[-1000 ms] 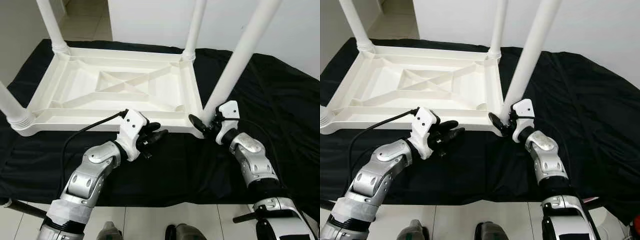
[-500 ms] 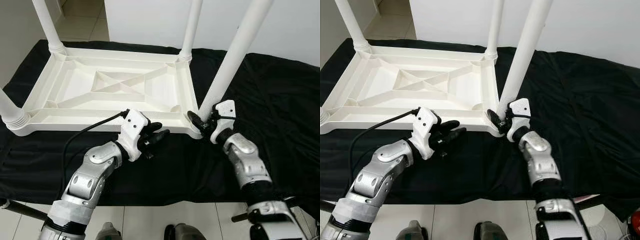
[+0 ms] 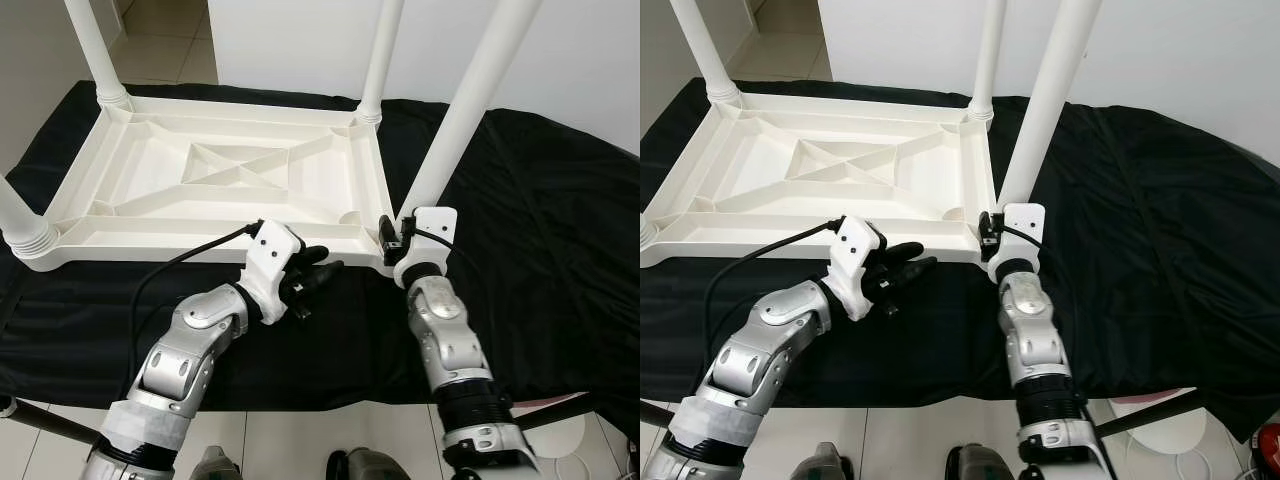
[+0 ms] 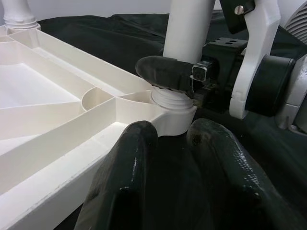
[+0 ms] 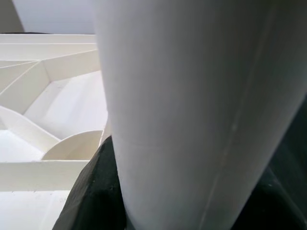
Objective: Building children table
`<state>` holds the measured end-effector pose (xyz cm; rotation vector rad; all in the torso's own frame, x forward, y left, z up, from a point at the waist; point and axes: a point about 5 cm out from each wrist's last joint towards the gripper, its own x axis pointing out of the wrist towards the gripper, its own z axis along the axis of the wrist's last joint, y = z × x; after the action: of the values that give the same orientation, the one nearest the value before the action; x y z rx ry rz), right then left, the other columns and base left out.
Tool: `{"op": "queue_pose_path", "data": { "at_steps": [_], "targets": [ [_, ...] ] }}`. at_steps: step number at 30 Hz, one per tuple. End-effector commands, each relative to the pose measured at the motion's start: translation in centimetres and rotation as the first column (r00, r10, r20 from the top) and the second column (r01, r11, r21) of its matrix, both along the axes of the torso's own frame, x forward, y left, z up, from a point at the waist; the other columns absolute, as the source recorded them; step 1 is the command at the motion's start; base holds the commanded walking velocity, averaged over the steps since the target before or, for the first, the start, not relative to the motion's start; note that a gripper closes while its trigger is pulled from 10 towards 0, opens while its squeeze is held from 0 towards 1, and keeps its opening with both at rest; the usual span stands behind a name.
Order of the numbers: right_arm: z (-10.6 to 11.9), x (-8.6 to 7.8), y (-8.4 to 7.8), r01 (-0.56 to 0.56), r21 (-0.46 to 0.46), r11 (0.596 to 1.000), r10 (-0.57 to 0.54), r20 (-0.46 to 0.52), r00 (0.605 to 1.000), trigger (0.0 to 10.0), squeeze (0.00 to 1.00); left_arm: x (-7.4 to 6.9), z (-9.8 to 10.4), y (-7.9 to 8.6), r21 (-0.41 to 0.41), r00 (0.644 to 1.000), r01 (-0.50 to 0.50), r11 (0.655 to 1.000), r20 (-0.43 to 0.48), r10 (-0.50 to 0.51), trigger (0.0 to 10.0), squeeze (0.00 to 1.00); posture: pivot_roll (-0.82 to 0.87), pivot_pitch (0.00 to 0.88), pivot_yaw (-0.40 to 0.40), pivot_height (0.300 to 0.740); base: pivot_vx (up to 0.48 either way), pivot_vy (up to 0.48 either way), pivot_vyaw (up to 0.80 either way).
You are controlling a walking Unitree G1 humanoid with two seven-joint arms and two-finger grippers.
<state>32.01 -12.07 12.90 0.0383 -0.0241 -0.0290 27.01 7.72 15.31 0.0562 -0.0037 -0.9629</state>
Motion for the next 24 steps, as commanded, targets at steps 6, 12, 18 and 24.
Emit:
{"op": "queue_pose_path", "data": {
  "at_steps": [6, 12, 18, 24],
  "targets": [
    [-1.6, -0.7, 0.5, 0.014, -0.009, 1.0, -0.015, -0.081, 0.997, 2.3, 0.0, 0.0, -0.1, -0.3, 0.013, 1.0, 0.015, 1.0, 0.007, -0.015, 10.0, 0.0, 0.01, 0.043, -0.058, 0.74, 0.0, 0.0, 0.0],
    [-1.1, -0.9, 0.4, 0.012, -0.006, 1.0, -0.013, -0.043, 0.999, 10.0, 1.0, 0.1, 0.2, -0.4, -0.003, 1.0, 0.022, 1.0, 0.007, -0.022, 10.0, 0.0, 0.01, 0.055, -0.057, 0.74, 0.0, 0.0, 0.0],
    [-0.2, -0.4, -0.4, 0.015, 0.022, 1.0, -0.015, 0.023, 1.0, 10.0, 1.0, 0.8, 2.1, -2.0, -0.087, 0.998, 0.06, 0.994, 0.041, -0.057, 10.0, 0.0, 0.02, 0.098, -0.071, 0.74, 0.0, 0.0, 0.0],
    [0.1, -0.6, -0.7, -0.014, -0.011, 1.0, 0.014, 0.057, 0.998, 10.0, 0.0, 0.5, 2.5, -2.3, -0.083, 0.998, 0.041, 0.996, 0.05, -0.037, 10.0, 0.0, 0.03, 0.113, -0.067, 0.74, 0.0, 0.0, 0.0]
  ]
}}
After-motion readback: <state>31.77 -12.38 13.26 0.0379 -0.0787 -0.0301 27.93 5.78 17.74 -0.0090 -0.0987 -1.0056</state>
